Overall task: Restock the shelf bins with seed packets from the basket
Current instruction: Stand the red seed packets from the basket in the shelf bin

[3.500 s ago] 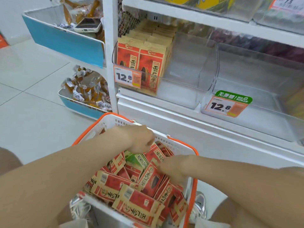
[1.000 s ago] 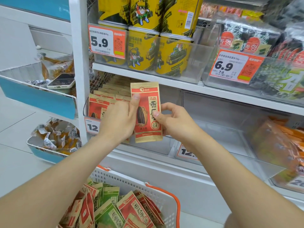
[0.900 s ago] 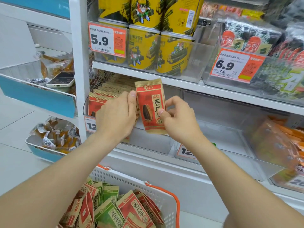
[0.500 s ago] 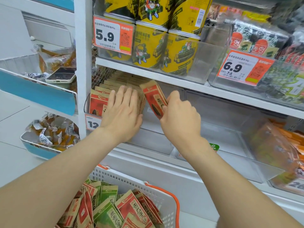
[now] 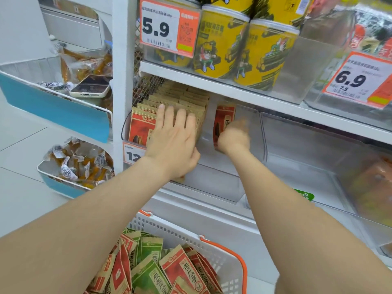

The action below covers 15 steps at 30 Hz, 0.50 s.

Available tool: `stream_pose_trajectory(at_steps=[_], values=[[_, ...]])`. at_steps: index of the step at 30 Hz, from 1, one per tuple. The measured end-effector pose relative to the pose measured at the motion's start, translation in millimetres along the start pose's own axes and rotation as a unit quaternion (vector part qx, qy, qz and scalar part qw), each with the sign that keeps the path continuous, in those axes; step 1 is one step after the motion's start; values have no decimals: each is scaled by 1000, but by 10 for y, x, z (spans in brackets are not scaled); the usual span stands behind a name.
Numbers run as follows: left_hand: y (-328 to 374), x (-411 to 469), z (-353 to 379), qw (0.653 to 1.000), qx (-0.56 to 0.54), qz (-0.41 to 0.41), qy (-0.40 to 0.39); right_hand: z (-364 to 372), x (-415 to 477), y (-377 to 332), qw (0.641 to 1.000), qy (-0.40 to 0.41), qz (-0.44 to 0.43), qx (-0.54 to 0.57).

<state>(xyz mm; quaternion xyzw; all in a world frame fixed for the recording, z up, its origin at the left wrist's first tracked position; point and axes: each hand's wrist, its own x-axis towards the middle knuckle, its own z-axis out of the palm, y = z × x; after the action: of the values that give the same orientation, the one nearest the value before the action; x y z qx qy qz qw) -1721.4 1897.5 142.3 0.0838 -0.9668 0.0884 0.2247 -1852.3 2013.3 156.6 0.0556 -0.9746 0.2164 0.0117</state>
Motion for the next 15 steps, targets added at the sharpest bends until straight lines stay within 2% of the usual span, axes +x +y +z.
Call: stream_pose_trajectory(at_steps=[8,15], values=[[-21,21,47,1000,-17,10,12,249,506,4,992,56,82,79],[-21,15,43,1000,-14,8,10,333,551,-55,974,35,34,222]])
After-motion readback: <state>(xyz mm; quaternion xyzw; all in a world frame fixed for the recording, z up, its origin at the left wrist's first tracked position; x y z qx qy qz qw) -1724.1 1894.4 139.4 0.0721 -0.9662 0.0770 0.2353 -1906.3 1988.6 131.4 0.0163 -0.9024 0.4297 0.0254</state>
